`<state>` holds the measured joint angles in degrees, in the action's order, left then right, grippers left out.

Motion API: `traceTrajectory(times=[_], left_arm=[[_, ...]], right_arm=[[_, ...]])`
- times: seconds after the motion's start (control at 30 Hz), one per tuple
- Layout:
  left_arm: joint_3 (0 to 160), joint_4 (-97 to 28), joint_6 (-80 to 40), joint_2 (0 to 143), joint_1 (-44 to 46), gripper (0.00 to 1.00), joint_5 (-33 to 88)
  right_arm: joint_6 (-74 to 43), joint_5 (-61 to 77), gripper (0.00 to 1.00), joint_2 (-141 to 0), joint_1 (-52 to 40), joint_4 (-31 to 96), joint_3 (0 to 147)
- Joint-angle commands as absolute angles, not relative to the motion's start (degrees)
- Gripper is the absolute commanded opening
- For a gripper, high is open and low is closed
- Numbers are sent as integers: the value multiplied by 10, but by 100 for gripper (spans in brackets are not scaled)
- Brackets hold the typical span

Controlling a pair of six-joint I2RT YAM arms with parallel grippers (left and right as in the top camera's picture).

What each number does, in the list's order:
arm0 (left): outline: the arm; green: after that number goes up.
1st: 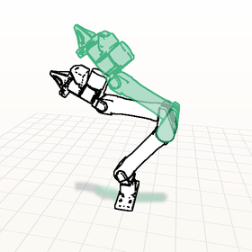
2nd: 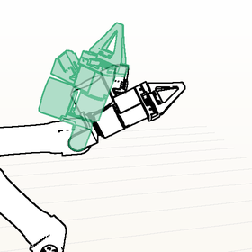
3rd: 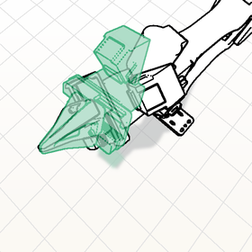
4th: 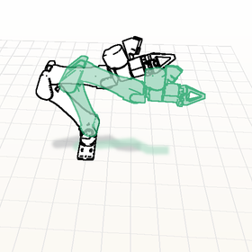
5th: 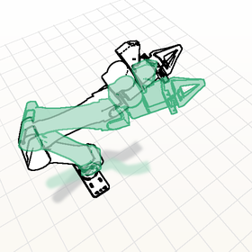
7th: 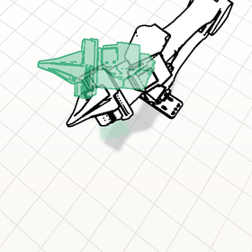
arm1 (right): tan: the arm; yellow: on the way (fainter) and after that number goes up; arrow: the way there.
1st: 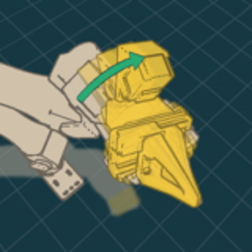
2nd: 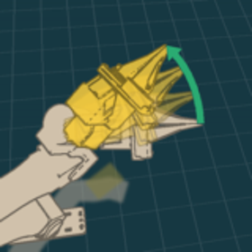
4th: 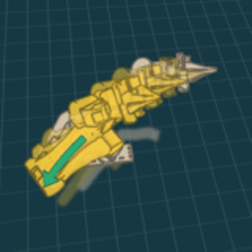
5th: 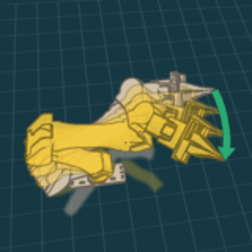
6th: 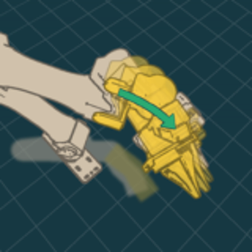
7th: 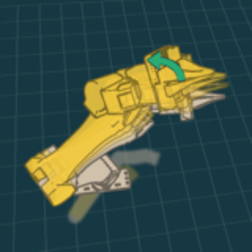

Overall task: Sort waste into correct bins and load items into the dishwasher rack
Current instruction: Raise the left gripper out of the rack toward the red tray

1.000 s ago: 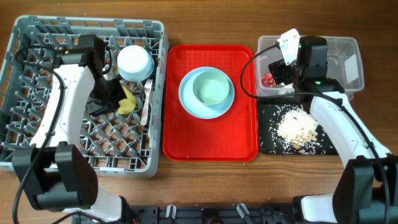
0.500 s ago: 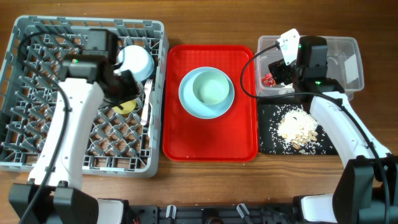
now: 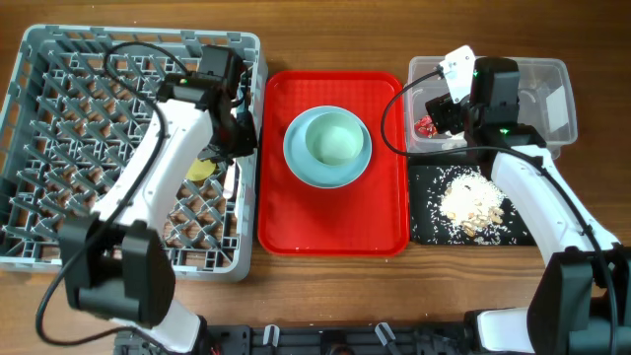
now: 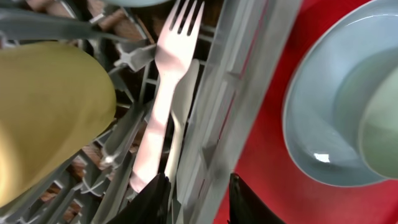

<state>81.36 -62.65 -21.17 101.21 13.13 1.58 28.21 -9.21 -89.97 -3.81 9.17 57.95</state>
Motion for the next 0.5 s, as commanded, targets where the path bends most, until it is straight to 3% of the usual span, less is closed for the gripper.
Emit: traceTrajectory(times=[0.0, 0.27, 0.47], left_arm=[[808, -621, -213, 1045, 135, 26, 25], [808, -592, -213, 1067, 137, 17, 44], [808, -563, -213, 1067, 137, 16, 32]], right_arm=[[285, -90, 100, -905, -37, 91, 588], [285, -90, 100, -905, -37, 91, 588], [285, -90, 100, -905, -37, 91, 588]])
